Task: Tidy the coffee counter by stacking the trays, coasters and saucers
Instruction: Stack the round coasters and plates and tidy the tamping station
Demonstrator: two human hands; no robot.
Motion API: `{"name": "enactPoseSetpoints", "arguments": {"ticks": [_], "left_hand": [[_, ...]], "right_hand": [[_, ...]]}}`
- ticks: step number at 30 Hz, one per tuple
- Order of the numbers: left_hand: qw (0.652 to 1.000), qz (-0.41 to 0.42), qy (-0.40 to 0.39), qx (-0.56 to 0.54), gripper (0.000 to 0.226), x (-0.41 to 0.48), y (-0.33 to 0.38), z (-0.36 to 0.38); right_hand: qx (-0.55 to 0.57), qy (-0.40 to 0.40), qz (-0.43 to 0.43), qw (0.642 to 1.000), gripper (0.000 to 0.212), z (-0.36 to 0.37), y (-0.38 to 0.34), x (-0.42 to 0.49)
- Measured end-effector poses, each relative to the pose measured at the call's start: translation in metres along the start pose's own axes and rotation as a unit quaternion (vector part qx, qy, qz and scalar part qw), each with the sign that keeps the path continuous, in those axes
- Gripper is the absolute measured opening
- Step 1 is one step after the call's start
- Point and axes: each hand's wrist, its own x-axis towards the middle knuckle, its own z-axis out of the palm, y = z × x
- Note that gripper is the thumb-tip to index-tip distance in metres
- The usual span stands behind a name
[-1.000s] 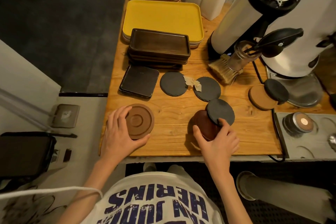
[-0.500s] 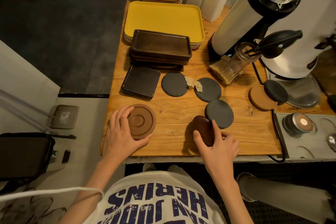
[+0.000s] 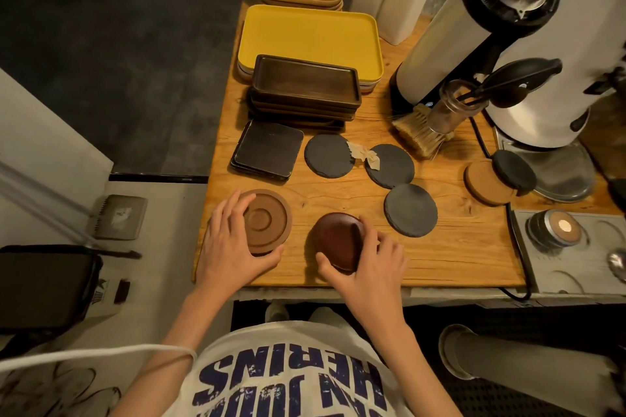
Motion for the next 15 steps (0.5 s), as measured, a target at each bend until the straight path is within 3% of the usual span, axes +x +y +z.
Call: {"name": "enactPoseSetpoints", "arguments": {"ticks": [6, 15], "left_hand": [[1.0, 0.011, -0.008, -0.015, 0.103, -0.001, -0.003, 0.001], [1.0, 0.025, -0.003, -0.005, 0.099, 0.0, -0.003, 0.0]], "right_hand": [[-0.032, 0.035, -0.042, 0.998, 0.086, 0.009, -0.008, 0.021], [-0.006, -0.009, -0.111, 0.994, 0.102, 0.023, -0.012, 0.011]]}}
